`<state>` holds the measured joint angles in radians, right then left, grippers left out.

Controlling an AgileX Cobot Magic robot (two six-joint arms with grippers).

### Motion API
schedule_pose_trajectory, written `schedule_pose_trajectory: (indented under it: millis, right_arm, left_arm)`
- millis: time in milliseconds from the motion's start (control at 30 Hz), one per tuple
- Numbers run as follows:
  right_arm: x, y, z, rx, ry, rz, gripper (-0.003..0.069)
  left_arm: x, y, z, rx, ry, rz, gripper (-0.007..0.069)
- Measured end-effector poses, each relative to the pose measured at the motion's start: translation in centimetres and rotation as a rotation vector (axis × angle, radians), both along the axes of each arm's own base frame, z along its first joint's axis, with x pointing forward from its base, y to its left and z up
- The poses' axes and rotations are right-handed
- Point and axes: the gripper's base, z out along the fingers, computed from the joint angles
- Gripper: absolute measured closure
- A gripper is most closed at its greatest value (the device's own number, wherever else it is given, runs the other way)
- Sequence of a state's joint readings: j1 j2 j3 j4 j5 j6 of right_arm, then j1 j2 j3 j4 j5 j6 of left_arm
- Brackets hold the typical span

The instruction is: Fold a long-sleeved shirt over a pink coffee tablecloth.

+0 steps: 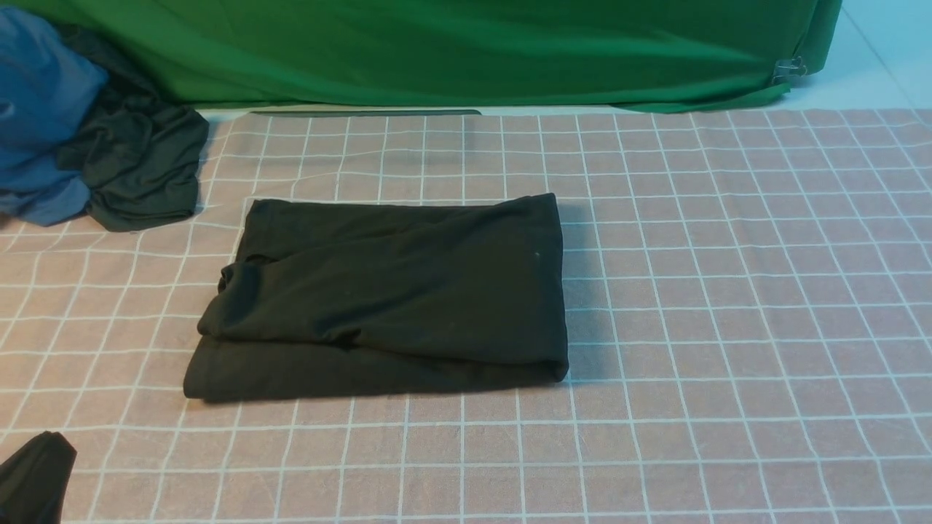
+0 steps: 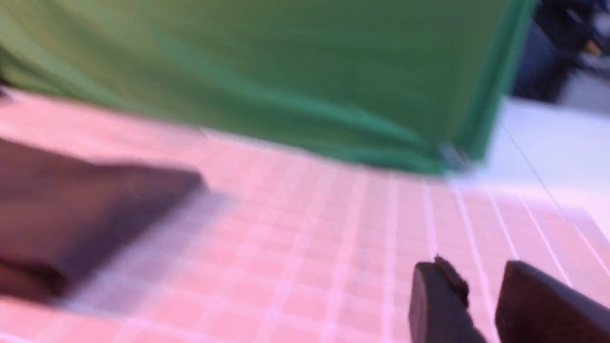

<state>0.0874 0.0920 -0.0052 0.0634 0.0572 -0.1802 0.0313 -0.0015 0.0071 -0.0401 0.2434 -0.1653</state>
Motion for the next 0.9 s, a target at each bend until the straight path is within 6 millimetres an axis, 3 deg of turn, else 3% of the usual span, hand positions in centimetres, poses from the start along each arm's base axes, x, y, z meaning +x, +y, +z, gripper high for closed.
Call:
schedule_pose_trajectory:
  millis: [133,900]
  right_arm:
    - [-0.7,-0.4,-1.5,-0.010,0.094,-0.072,0.0424]
    - [-0.8,-0.5,-1.6,0.009,0.111,-0.081,0.0422]
  left_arm:
    - [0.0,0.0,0.0,0.000,0.000,0.000,0.0610]
    - [0.0,0.0,0.0,0.001,0.001,0.000,0.0610]
